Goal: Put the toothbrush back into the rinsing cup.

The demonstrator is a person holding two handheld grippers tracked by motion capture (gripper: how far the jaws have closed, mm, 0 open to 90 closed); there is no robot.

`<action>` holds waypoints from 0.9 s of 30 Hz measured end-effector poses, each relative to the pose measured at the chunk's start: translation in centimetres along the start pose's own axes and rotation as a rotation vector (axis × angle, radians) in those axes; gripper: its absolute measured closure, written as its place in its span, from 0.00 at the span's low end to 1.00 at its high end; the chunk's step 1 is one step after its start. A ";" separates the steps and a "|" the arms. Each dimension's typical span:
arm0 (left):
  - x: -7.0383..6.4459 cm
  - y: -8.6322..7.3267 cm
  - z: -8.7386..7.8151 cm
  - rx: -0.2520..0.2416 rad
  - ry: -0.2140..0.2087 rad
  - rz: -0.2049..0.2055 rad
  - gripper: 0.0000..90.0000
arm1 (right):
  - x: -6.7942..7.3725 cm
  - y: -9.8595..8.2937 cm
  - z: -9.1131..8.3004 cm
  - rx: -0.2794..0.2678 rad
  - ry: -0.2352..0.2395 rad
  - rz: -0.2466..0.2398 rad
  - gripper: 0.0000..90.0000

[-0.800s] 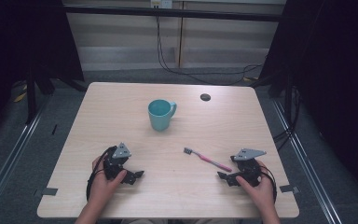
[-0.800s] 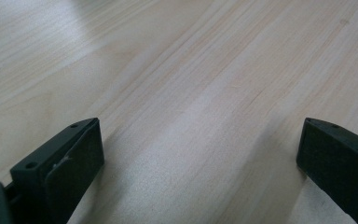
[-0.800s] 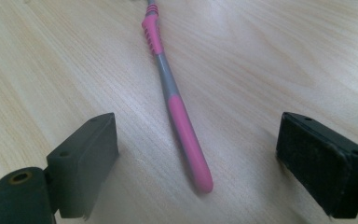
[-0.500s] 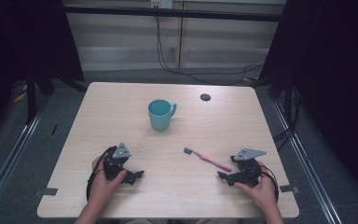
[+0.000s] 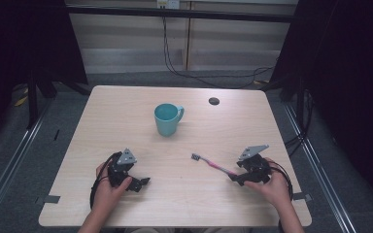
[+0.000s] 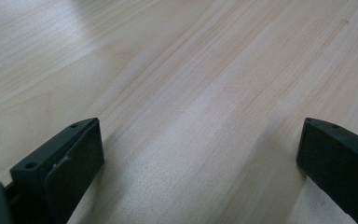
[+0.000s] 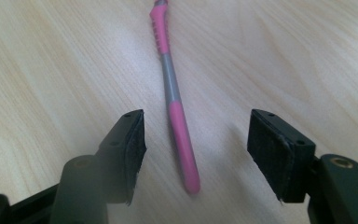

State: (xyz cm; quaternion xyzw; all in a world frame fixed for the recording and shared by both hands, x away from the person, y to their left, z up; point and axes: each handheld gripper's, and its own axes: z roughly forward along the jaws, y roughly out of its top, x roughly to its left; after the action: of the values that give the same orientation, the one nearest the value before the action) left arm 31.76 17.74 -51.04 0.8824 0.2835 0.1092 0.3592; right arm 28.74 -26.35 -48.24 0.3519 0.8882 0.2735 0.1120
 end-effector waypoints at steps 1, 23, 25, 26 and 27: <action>0.0 0.0 0.0 0.000 -0.003 -0.004 0.00 | 0.0 0.2 0.0 0.008 0.004 -0.012 0.42; 0.0 0.0 0.0 -0.001 -0.002 -0.003 0.00 | 0.5 4.1 1.1 0.355 0.063 -0.102 0.71; 0.0 0.0 0.0 -0.001 -0.002 -0.005 0.00 | 0.5 4.3 1.3 0.369 0.068 -0.121 0.72; 0.0 0.0 0.0 0.000 0.000 0.000 0.00 | 0.5 4.6 1.4 0.388 0.065 -0.147 0.74; 0.0 0.0 0.0 0.000 0.000 0.000 0.00 | 0.5 4.6 1.4 0.388 0.065 -0.147 0.74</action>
State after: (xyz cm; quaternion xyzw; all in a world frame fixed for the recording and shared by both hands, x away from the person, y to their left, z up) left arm 31.76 17.74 -51.04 0.8825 0.2833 0.1093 0.3592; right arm 31.52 -22.71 -46.81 0.2920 0.9507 0.0996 0.0330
